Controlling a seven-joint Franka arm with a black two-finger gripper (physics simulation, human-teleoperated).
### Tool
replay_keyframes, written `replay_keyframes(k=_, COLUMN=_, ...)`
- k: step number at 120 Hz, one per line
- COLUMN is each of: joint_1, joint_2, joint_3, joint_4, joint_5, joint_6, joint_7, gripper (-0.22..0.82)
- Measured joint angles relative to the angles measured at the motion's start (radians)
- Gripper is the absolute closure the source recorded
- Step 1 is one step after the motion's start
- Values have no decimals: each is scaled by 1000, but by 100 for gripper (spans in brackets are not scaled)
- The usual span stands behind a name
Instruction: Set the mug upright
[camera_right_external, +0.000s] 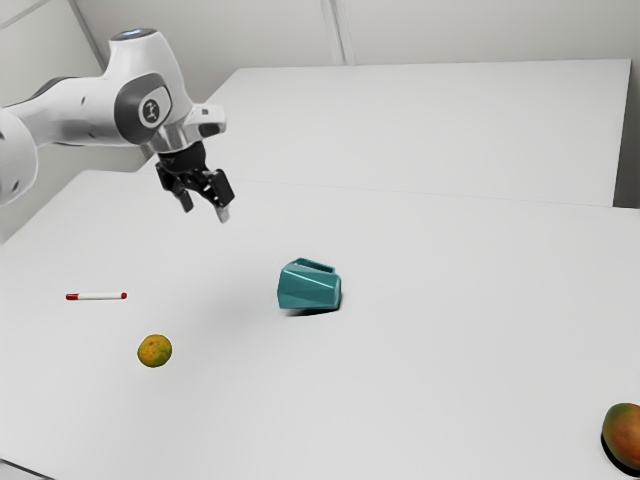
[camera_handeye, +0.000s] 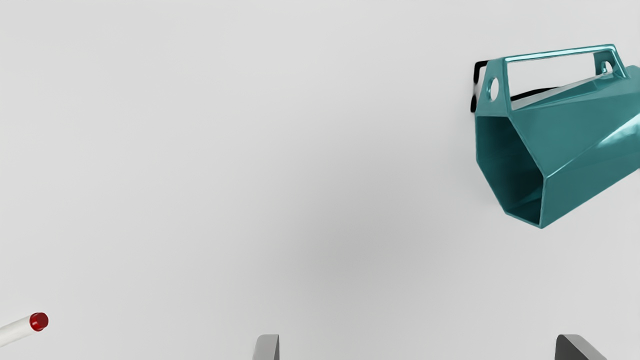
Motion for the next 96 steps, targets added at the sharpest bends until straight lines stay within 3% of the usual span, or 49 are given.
replay_keyframes(k=26, joint_1=-39, joint_2=-38, joint_3=36, joint_4=-64, joint_5=-24, joint_6=-11, joint_7=-30, gripper=0)
replay_keyframes(k=52, joint_1=-12, joint_2=-33, joint_3=70, joint_4=-155, joint_5=-317, joint_6=-26, joint_7=-29, gripper=0)
replay_keyframes(k=96, joint_1=-22, joint_2=136, joint_3=81, joint_4=-174, joint_5=-595, joint_6=-32, joint_7=30, gripper=0)
